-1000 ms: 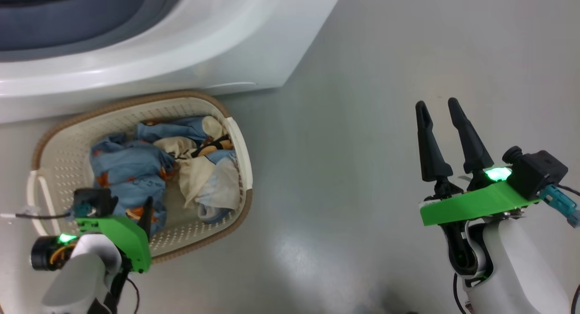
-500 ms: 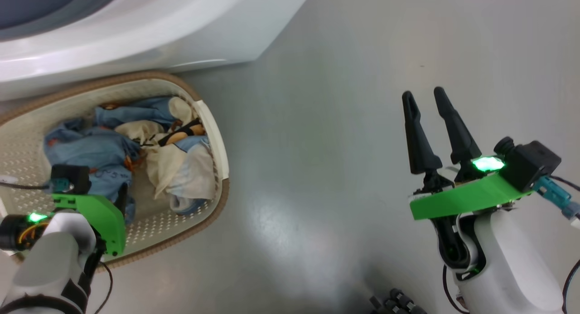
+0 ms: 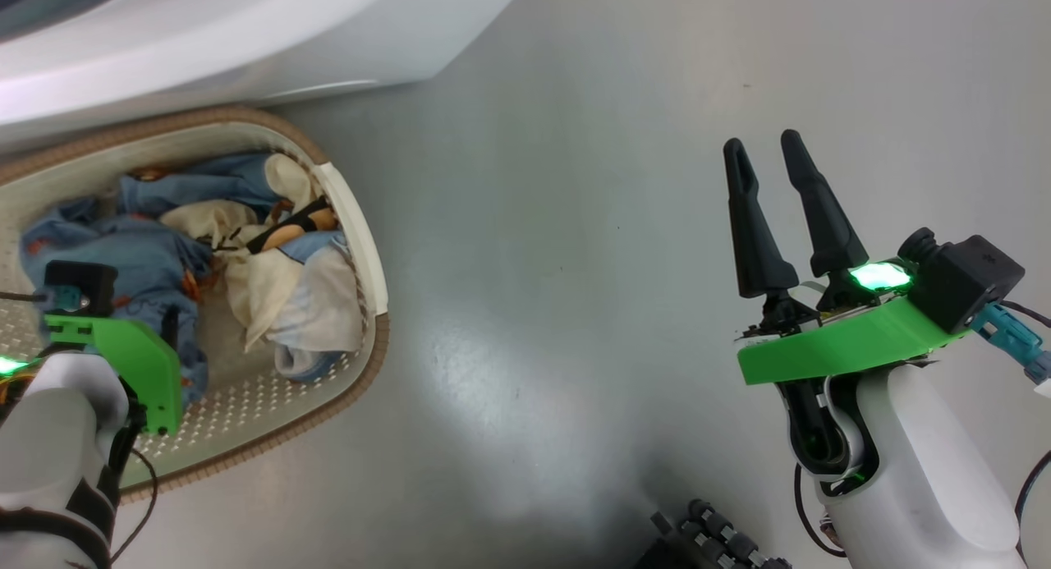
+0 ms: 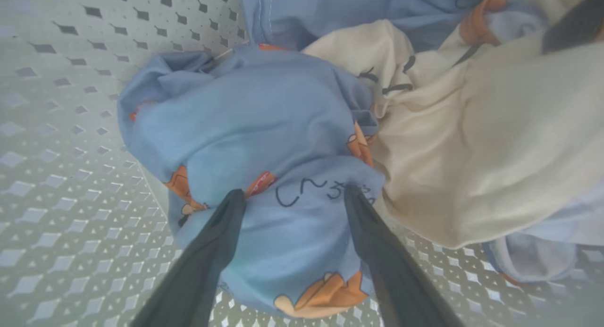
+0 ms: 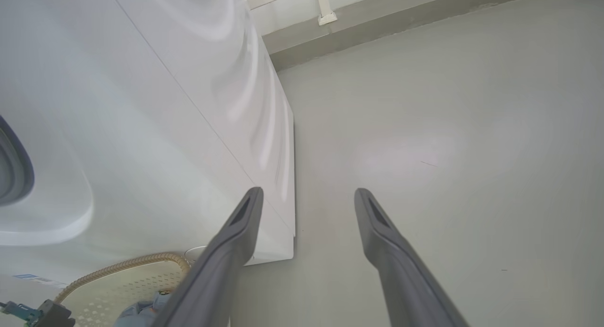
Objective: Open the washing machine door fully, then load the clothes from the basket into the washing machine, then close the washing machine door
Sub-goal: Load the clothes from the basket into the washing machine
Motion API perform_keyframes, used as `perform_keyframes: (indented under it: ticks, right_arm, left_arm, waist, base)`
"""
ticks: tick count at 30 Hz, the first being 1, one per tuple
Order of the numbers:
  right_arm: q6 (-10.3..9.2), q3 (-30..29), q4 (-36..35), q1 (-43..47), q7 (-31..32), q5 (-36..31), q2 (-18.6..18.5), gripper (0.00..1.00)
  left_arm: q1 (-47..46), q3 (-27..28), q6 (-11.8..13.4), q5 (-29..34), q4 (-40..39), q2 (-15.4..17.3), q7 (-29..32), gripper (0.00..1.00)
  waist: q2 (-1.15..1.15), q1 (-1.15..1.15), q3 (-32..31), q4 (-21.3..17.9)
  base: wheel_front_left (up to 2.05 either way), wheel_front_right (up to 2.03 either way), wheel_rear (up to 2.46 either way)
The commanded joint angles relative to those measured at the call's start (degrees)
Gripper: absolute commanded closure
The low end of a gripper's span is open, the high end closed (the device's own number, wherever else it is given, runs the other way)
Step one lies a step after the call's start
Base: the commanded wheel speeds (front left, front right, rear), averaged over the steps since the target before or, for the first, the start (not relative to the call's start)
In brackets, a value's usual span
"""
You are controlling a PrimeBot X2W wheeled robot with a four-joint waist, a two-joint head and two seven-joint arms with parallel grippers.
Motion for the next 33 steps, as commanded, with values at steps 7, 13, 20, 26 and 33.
perform_keyframes:
  ticks: [7,13,20,26,33]
  right_arm:
    - [0.32,1.88,-1.55,0.16,-0.51,1.02,0.18,0.00]
    - [0.32,2.61,-1.78,-0.16,-0.51,1.47,0.18,0.00]
    - [0.32,3.18,-1.91,-0.42,-0.51,1.92,0.18,0.00]
    - [0.32,3.20,-1.90,-0.46,-0.51,2.01,0.18,0.00]
    - [0.32,2.49,-1.63,-0.50,-0.51,1.57,0.18,0.00]
  left_arm:
    - [-0.14,-0.16,0.96,0.91,-0.20,3.13,1.06,0.00]
    - [-0.76,-1.26,1.02,1.31,-0.19,3.97,2.55,0.00]
    - [-1.40,-2.57,0.73,1.67,-0.18,4.69,4.82,0.10]
    - [-1.63,-3.39,0.57,1.59,-0.18,4.60,6.07,1.00]
    - [-1.38,-2.82,0.38,-0.08,-0.18,3.81,5.37,1.00]
  waist:
    - [0.00,0.00,0.90,-0.72]
    - [0.00,0.00,1.61,-1.15]
    - [0.00,0.00,2.06,-1.61]
    - [0.00,0.00,1.89,-1.68]
    - [0.00,0.00,0.50,-0.87]
  base:
    - [0.00,0.00,0.00]
    - [0.00,0.00,0.00]
    - [0.00,0.00,0.00]
    - [0.00,0.00,0.00]
    - [0.00,0.00,0.00]
